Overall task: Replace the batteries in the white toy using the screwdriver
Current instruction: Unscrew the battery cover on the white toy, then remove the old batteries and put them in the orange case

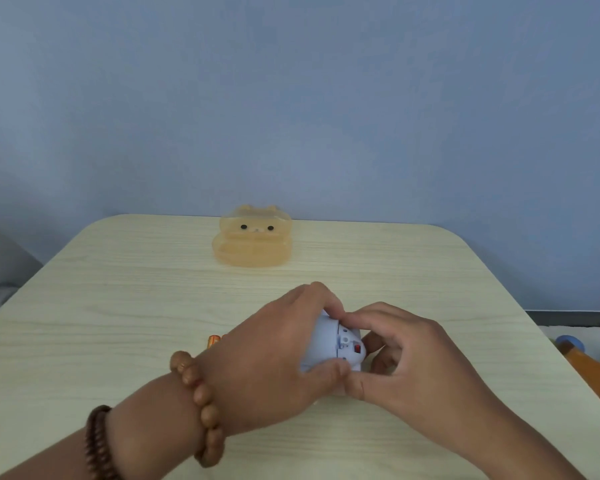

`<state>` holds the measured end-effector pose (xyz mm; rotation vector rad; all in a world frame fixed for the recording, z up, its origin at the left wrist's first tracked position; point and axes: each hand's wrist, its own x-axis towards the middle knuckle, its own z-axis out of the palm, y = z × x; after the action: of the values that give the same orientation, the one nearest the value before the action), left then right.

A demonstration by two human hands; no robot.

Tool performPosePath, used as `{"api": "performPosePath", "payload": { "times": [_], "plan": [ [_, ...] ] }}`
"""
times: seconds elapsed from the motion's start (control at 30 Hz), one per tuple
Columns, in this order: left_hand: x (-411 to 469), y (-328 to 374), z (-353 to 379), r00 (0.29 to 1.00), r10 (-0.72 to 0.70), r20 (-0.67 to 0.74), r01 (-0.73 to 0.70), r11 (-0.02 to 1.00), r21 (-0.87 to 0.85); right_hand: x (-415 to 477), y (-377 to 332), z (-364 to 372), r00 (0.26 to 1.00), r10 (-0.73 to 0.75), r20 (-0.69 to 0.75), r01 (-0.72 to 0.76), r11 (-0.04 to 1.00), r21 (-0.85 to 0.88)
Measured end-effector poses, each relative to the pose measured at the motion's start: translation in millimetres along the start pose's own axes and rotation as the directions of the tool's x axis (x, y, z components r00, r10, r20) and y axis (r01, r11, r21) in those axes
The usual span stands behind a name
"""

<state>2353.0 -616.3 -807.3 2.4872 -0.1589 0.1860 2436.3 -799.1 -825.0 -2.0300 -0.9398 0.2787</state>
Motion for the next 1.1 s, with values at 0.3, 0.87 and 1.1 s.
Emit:
{"api": "performPosePath", "payload": {
  "times": [0.3, 0.87, 1.1],
  "plan": [
    [-3, -17, -3, 0.961, 0.233, -0.146, -0.197, 0.954, 0.227, 1, 1, 1, 1.000, 0.012, 0.022, -0.013, 1.000, 0.024],
    [-29, -89, -45, 0.758, -0.473, -0.448, 0.641, 0.663, 0.386, -3, 6, 1, 0.999, 0.026, 0.032, -0.027, 0.999, 0.037],
    [-27, -92, -36, 0.784, -0.460, -0.417, 0.620, 0.618, 0.484, -5, 7, 1, 0.998, 0.047, 0.038, -0.049, 0.997, 0.055]
  ]
}}
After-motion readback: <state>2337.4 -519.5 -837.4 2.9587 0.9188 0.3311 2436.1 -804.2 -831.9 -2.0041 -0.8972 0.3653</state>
